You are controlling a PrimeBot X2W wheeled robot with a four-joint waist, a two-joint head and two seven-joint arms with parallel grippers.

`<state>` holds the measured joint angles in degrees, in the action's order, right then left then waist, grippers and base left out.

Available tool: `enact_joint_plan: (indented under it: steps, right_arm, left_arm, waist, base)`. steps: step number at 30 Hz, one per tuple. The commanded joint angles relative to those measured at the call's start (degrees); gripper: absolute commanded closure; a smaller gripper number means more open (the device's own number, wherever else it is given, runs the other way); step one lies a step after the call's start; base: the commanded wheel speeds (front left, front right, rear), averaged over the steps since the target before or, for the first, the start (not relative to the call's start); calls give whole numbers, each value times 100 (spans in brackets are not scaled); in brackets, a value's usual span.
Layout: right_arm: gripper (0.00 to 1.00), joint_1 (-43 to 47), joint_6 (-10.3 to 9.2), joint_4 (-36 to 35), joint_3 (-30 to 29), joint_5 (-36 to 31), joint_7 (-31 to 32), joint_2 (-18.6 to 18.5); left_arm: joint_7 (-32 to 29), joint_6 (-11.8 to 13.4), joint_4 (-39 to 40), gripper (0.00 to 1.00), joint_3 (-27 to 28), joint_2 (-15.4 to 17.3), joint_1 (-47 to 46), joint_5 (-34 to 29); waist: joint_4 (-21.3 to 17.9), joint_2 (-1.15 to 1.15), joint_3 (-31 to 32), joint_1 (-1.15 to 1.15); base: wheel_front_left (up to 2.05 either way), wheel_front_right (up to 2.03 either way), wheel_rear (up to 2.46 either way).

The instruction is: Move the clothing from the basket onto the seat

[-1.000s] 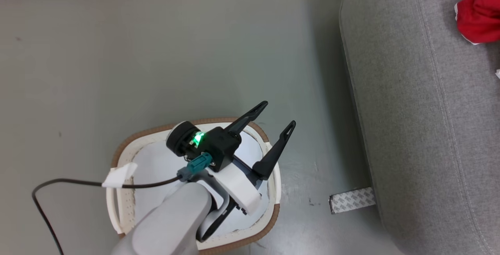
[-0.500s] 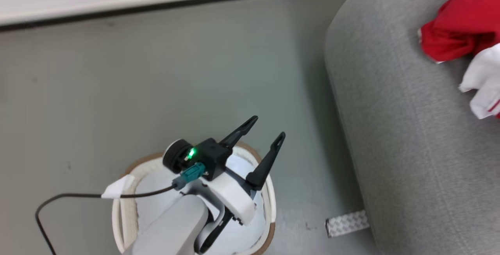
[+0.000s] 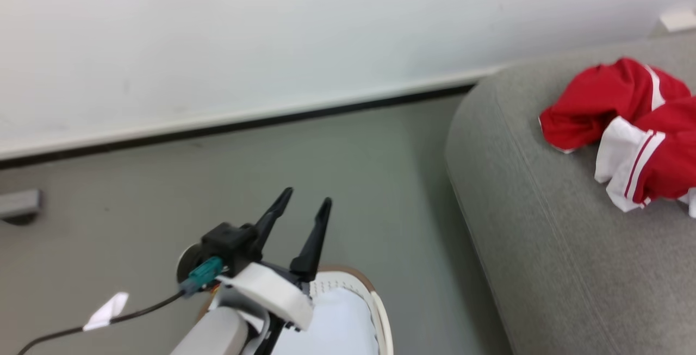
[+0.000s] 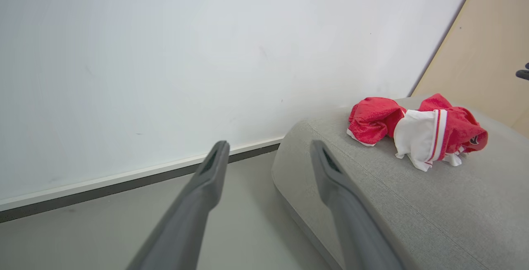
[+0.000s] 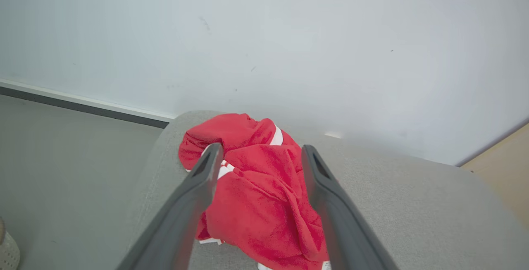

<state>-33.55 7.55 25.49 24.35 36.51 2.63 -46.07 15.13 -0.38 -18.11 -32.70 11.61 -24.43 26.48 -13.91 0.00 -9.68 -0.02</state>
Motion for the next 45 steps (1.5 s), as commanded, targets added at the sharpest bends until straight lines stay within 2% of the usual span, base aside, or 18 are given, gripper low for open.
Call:
enact_joint_plan:
  steps: [1, 5, 7, 16, 22, 26, 32, 45]
  right_arm:
    - [0, 181, -13, -178, -119, 96, -55, 70]
    - [0, 488, -13, -541, -528, -44, -207, 388]
    - [0, 641, -13, -697, -767, -150, -344, 715]
    - [0, 1525, -13, -1216, -1717, -865, -1129, 2198]
    - [0, 2174, -13, -1337, -2087, -1185, -1628, 3097]
    - [0, 2535, -13, -1310, -2044, -1384, -1760, 3599]
    - [0, 2877, -13, -1461, -1866, -1753, -1782, 3989]
    - [0, 2818, -13, -1313, -1736, -1940, -1784, 4113]
  left_arm:
    - [0, 47, 77, 0, 146, 32, 195, 66]
    - [1, 118, 255, 0, 541, 24, 527, 167]
    - [1, 226, 385, 0, 801, 25, 678, 140]
    - [1, 433, 692, 0, 1538, 39, 1218, -62]
    - [2, 283, 635, 0, 1994, -141, 1482, -172]
    - [2, 175, 590, 0, 2277, -305, 1656, -382]
    - [2, 31, 560, 0, 2653, -520, 1938, -783]
    - [2, -285, 490, 0, 3037, -806, 2031, -1361]
  waist:
    - [250, 0, 429, 2]
    - [472, 0, 744, 2]
    - [573, 0, 857, 2]
    - [901, 0, 1026, 2]
    - [1060, 0, 1016, 2]
    - [1097, 0, 1028, 2]
    - [1047, 0, 1024, 2]
    - [1069, 0, 1007, 2]
  base:
    - [0, 0, 0]
    - [0, 0, 0]
    - [0, 0, 0]
    - [0, 0, 0]
    - [0, 0, 0]
    - [0, 0, 0]
    - [0, 0, 0]
    - [0, 0, 0]
